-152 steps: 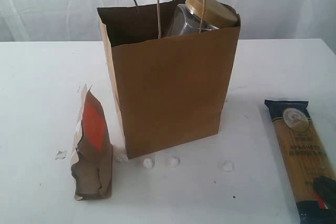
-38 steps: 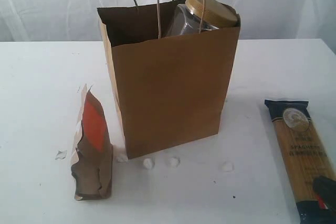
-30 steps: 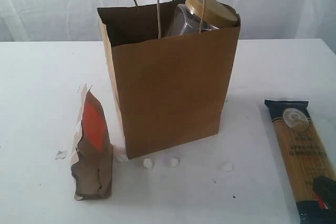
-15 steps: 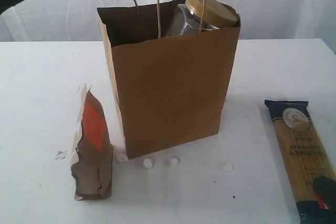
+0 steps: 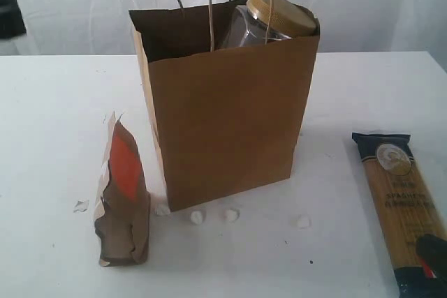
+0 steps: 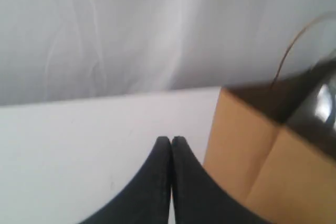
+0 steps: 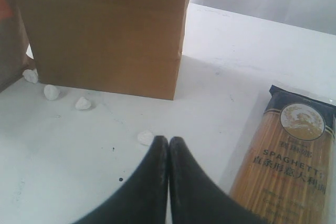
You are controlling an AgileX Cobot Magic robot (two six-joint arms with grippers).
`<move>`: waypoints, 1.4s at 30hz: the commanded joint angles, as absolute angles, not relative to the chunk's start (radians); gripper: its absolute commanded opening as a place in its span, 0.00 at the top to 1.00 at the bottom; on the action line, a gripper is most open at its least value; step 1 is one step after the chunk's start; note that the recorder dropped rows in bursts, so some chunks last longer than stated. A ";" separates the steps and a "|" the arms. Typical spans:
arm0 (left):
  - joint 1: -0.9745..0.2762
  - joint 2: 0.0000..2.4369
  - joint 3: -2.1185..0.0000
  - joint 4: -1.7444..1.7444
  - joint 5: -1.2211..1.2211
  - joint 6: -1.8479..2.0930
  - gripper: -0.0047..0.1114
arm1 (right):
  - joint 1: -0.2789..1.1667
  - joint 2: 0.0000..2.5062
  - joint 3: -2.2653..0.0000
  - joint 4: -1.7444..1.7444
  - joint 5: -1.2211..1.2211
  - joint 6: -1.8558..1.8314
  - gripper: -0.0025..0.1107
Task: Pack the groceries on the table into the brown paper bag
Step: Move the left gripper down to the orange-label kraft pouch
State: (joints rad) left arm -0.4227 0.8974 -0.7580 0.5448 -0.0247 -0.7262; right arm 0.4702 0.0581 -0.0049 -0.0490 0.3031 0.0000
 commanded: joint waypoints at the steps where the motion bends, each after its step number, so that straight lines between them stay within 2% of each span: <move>1: -0.515 0.884 -0.843 0.159 0.419 -0.313 0.82 | 0.462 0.049 0.000 -0.050 0.298 0.000 0.98; 3: -0.547 0.865 -0.886 0.135 0.495 -0.313 0.76 | 0.462 0.049 0.000 -0.050 0.298 0.000 0.98; 9: -0.584 0.859 -1.020 0.131 0.648 -0.364 0.39 | 0.462 0.049 0.000 -0.050 0.298 0.000 0.98; 11: -0.584 0.877 -1.058 0.119 0.699 -0.397 0.33 | 0.462 0.049 0.000 -0.050 0.298 0.000 0.98; 21: -0.587 1.065 -1.142 0.053 0.748 -0.453 0.29 | 0.462 0.049 0.000 -0.050 0.298 0.000 0.98; 26: -0.645 1.152 -1.147 0.084 0.689 -0.453 0.12 | 0.462 0.049 0.000 -0.050 0.298 0.000 0.98; 29: -0.671 1.201 -1.147 0.092 0.683 -0.453 0.07 | 0.462 0.049 0.000 -0.050 0.298 0.000 0.98; 42: -0.674 1.315 -1.147 0.187 0.709 -0.567 0.07 | 0.462 0.049 0.000 -0.050 0.298 0.000 0.98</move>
State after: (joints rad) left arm -0.6651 1.3031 -1.1395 0.1775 0.6948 -0.5331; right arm 0.4702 0.0581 -0.0049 -0.0490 0.3031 0.0000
